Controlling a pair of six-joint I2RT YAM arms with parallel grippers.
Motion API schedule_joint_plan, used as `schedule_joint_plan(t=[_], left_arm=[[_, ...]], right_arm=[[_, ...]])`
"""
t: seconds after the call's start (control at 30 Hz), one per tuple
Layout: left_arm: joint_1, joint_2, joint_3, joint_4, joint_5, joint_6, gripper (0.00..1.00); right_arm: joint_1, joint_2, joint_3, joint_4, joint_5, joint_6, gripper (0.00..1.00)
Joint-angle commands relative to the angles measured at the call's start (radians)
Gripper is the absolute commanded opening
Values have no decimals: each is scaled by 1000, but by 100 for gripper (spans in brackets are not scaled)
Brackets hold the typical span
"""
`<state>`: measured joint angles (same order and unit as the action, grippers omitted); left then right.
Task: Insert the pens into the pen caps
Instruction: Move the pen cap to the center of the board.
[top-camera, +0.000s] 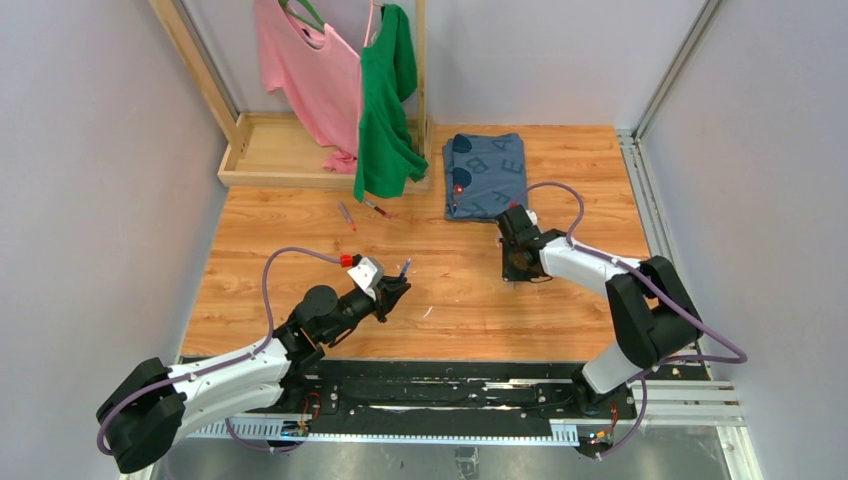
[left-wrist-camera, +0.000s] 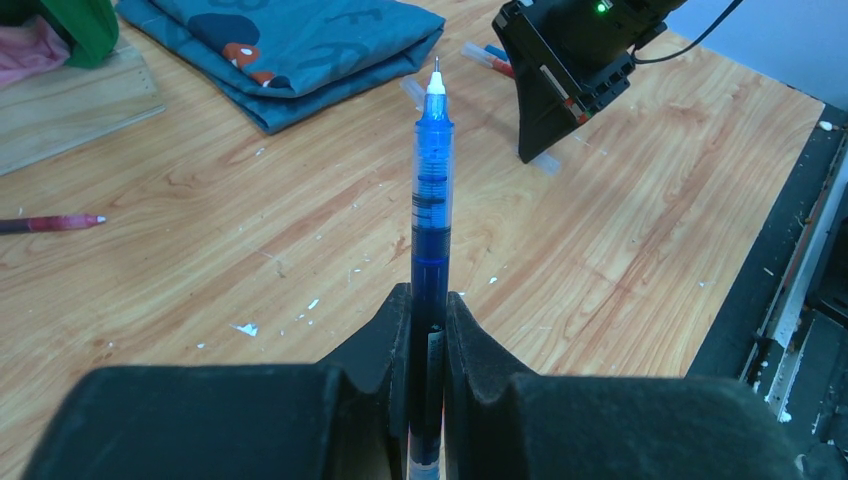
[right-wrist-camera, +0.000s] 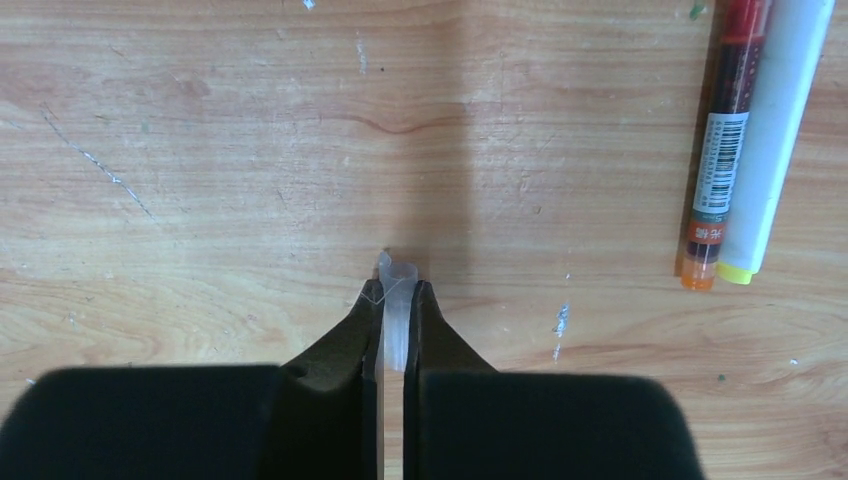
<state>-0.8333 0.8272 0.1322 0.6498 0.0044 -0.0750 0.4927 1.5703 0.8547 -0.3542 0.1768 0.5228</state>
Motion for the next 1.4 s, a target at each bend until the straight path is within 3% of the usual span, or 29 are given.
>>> schedule_joint_plan(t=[0.0, 0.17, 0.37, 0.5, 0.6, 0.8, 0.97, 1.37], left_arm=[[6, -3, -6, 23, 8, 13, 0], [7, -5, -6, 24, 8, 14, 0], [6, -5, -6, 25, 6, 13, 0], [6, -5, -8, 26, 2, 15, 0], [7, -5, -9, 25, 0, 17, 0], [6, -5, -9, 26, -1, 17, 0], [6, -7, -9, 27, -1, 15, 0], [6, -11, -10, 26, -3, 15, 0]], right_arm=[[-5, -27, -47, -6, -54, -43, 1], [5, -76, -54, 32, -214, -150, 1], [110, -53, -32, 54, -342, -289, 1], [202, 24, 23, 27, -308, -337, 2], [264, 62, 63, 13, -268, -356, 8], [330, 77, 93, -33, -218, -371, 37], [342, 46, 66, -73, -171, -360, 50], [349, 48, 55, -135, -25, -316, 50]])
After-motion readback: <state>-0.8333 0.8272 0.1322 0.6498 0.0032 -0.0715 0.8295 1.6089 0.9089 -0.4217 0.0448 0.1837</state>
